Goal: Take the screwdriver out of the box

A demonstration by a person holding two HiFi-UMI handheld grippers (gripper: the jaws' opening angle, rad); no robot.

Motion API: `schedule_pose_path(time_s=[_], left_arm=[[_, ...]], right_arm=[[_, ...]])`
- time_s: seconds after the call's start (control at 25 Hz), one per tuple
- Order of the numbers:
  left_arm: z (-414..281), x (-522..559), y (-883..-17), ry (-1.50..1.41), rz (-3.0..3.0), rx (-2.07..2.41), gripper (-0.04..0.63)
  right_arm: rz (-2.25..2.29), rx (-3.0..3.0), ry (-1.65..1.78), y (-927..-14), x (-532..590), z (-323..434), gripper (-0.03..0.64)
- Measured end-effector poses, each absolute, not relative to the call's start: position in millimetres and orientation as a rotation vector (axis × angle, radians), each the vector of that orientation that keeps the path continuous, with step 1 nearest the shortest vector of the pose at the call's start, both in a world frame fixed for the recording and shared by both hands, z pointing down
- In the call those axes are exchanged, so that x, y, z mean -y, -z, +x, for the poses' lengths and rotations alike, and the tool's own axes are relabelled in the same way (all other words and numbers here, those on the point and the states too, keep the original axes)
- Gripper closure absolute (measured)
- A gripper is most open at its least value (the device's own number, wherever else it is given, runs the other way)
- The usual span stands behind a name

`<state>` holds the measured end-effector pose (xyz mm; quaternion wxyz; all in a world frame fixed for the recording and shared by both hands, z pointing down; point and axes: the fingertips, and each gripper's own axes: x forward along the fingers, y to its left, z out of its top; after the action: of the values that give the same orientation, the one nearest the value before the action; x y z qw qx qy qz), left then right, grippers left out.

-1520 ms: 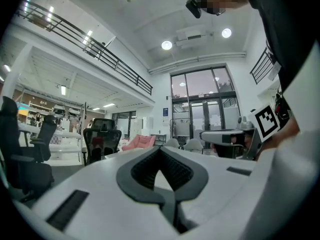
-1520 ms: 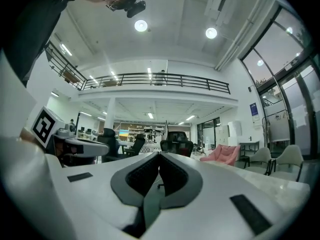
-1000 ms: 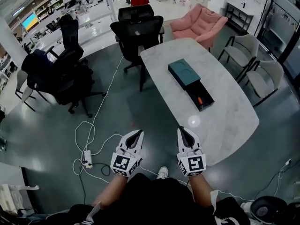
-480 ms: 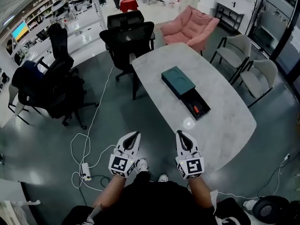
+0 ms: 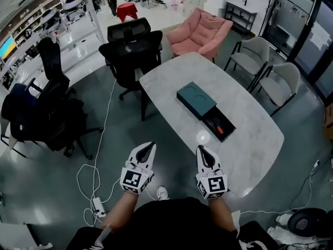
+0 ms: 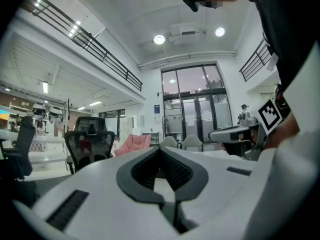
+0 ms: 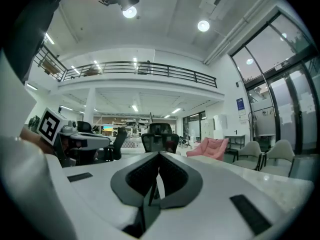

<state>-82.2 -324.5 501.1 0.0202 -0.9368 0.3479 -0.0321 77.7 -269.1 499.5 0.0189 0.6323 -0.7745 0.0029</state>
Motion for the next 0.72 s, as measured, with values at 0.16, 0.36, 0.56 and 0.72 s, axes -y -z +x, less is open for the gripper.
schedule_pose_path(time_s=[0.16,0.36,0.56,0.72], left_arm=[[-92,346,-499,0.081,-2.931,-1.05,0.589],[-88,365,-498,0.068,-2.959,-0.988,0.589],[-60,382,-505,0.054,-3.015,-0.924,0.589],[-33,400,-507,0.065,-3.04,-0.878,0.589]], right_arm=[[2.031,2.337,-0.027,-505,279,78,0.594],[2.061,2.28,-0.012,-504,287,82,0.594],[1.995,2.239,0.057,-505,303,90,0.594],[2.008,2.228,0.024,-509,323,111,0.594]])
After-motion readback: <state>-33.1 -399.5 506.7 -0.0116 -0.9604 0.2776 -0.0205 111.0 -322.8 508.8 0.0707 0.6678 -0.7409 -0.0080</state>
